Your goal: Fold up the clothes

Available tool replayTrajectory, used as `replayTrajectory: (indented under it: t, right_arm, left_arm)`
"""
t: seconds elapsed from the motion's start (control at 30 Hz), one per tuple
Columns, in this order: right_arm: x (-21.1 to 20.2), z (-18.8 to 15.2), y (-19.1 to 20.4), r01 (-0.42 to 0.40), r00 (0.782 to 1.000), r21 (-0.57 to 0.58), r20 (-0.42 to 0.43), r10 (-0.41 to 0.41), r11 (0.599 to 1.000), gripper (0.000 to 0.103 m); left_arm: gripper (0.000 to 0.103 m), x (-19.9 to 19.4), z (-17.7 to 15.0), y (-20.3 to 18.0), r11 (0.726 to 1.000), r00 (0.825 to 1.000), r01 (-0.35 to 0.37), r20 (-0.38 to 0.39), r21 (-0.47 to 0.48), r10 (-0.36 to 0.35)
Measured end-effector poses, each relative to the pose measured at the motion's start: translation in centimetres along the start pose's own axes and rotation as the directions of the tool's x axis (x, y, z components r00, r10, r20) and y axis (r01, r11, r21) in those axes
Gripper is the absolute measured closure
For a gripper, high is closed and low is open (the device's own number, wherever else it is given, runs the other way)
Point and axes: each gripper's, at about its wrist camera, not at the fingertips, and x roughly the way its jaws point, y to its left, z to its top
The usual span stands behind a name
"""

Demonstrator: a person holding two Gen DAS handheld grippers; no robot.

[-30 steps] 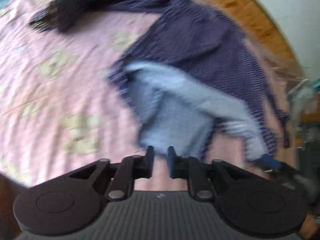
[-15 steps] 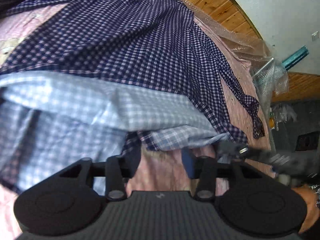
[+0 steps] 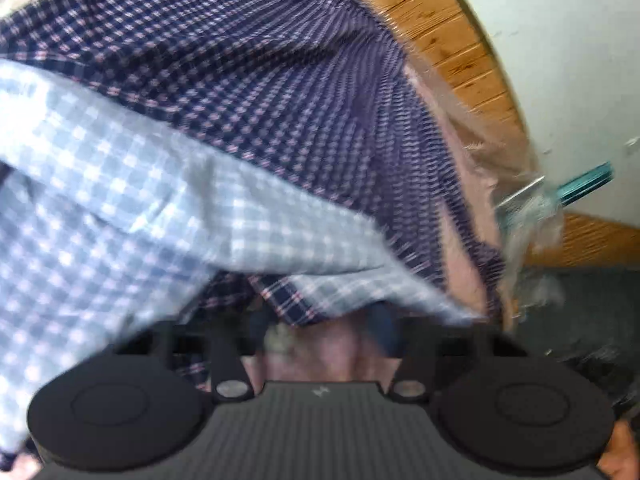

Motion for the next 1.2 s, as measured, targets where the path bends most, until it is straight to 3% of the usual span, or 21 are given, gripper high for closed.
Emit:
replayTrajectory:
  t: [0.07, 0.13, 0.2, 0.23, 0.33, 0.43, 0.47, 0.57, 0.63, 0.67, 0.7, 0.73, 0.8, 0.87, 0.93, 1.0, 1.07, 1.1, 1.13, 1.17, 1.2]
  right_arm:
    - [-0.2, -0.1, -0.1, 0.061, 0.998, -0.045, 0.017, -0.061, 0.997, 0.103]
    - [-0.3, -0.7, 0.1, 0.144, 0.989, -0.124, 0.040, -0.140, 0.982, 0.089]
    - [-0.2, -2.0, 0.7, 0.268, 0.963, -0.272, 0.087, -0.254, 0.924, 0.078]
    - [-0.1, -2.7, 1.1, 0.327, 0.945, -0.341, 0.117, -0.306, 0.881, 0.065]
    - [0.1, -4.8, 2.1, 0.489, 0.870, -0.520, 0.227, -0.438, 0.701, 0.061]
    - [0.4, -6.8, 3.0, 0.613, 0.771, -0.645, 0.362, -0.525, 0.457, 0.060]
    - [0.8, -7.1, 3.1, 0.636, 0.746, -0.662, 0.395, -0.537, 0.397, 0.057]
    - [2.4, -7.3, 2.6, 0.681, 0.687, -0.683, 0.471, -0.553, 0.263, 0.049]
    - [3.6, -7.4, 2.4, 0.704, 0.646, -0.689, 0.522, -0.557, 0.171, 0.060]
    - [3.7, -7.2, 2.3, 0.705, 0.635, -0.692, 0.520, -0.571, 0.154, 0.086]
    - [3.2, -6.9, 2.3, 0.704, 0.636, -0.690, 0.506, -0.582, 0.169, 0.103]
    - [2.5, -6.7, 2.4, 0.704, 0.640, -0.684, 0.493, -0.588, 0.192, 0.103]
    - [0.2, -6.6, 2.8, 0.712, 0.648, -0.660, 0.483, -0.589, 0.241, 0.103]
    - [-2.5, -6.7, 3.2, 0.726, 0.649, -0.624, 0.483, -0.589, 0.289, 0.103]
    - [-4.7, -7.0, 2.9, 0.748, 0.627, -0.595, 0.489, -0.607, 0.293, 0.103]
    - [-6.1, -7.0, 1.6, 0.774, 0.586, -0.574, 0.489, -0.646, 0.267, 0.103]
    - [-6.3, -7.5, 0.9, 0.776, 0.578, -0.580, 0.499, -0.645, 0.247, 0.099]
    - [-6.3, -7.8, 0.7, 0.775, 0.579, -0.585, 0.506, -0.639, 0.239, 0.089]
    - [-6.1, -8.3, 0.9, 0.769, 0.592, -0.593, 0.520, -0.615, 0.239, 0.085]
    - [-5.6, -9.0, 1.3, 0.760, 0.610, -0.606, 0.539, -0.580, 0.236, 0.064]
    - [-4.6, -9.7, 1.7, 0.753, 0.622, -0.620, 0.563, -0.544, 0.218, 0.050]
  left_arm:
    - [0.099, -1.2, 0.6, 0.1, 0.996, 0.996, 0.087, -0.024, -0.033, -0.087]
    - [0.099, -4.2, 1.1, 0.3, 0.983, 0.985, 0.173, -0.004, -0.053, -0.174]
    - [0.098, -7.3, 1.4, 1.1, 0.976, 0.978, 0.210, 0.013, -0.060, -0.210]
    - [0.098, -8.5, 1.5, 1.7, 0.976, 0.978, 0.209, 0.010, -0.063, -0.209]
    - [0.090, -10.1, 1.1, 3.2, 0.992, 0.992, 0.120, -0.021, -0.038, -0.120]
    - [0.083, -9.3, 0.1, 3.4, 1.000, 0.998, 0.016, -0.061, -0.009, -0.016]
    - [0.078, -8.6, -0.3, 3.0, 1.000, 0.997, -0.022, -0.070, 0.021, 0.023]
    - [0.071, -6.8, -1.3, 1.3, 0.991, 0.992, -0.087, -0.081, 0.107, 0.096]
    - [0.067, -6.2, -1.9, 0.3, 0.983, 0.991, -0.092, -0.084, 0.158, 0.106]
    - [0.068, -6.0, -2.2, -0.1, 0.978, 0.990, -0.095, -0.085, 0.184, 0.112]
    - [0.070, -5.3, -2.3, -0.7, 0.969, 0.986, -0.123, -0.083, 0.216, 0.143]
    - [0.071, -5.0, -2.5, -0.8, 0.956, 0.978, -0.165, -0.081, 0.242, 0.190]
    - [0.089, -4.6, -2.8, -0.3, 0.926, 0.953, -0.257, -0.083, 0.276, 0.290]
    - [0.098, -5.3, -3.0, 0.5, 0.903, 0.933, -0.314, -0.081, 0.294, 0.351]
    - [0.097, -7.0, -3.1, 1.2, 0.908, 0.934, -0.312, -0.082, 0.278, 0.347]
    - [0.084, -9.6, -3.0, 1.2, 0.913, 0.948, -0.289, -0.048, 0.288, 0.316]
    - [0.078, -12.4, -2.1, 1.5, 0.864, 0.910, -0.413, 0.086, 0.288, 0.406]
    - [0.064, -13.9, -1.7, 1.7, 0.836, 0.881, -0.472, 0.152, 0.280, 0.447]
    - [0.058, -15.3, -1.2, 1.8, 0.804, 0.847, -0.530, 0.217, 0.269, 0.485]
    - [0.050, -15.9, -0.4, 2.5, 0.776, 0.809, -0.583, 0.260, 0.241, 0.527]
    - [0.046, -16.4, 0.3, 3.1, 0.745, 0.768, -0.632, 0.300, 0.212, 0.566]
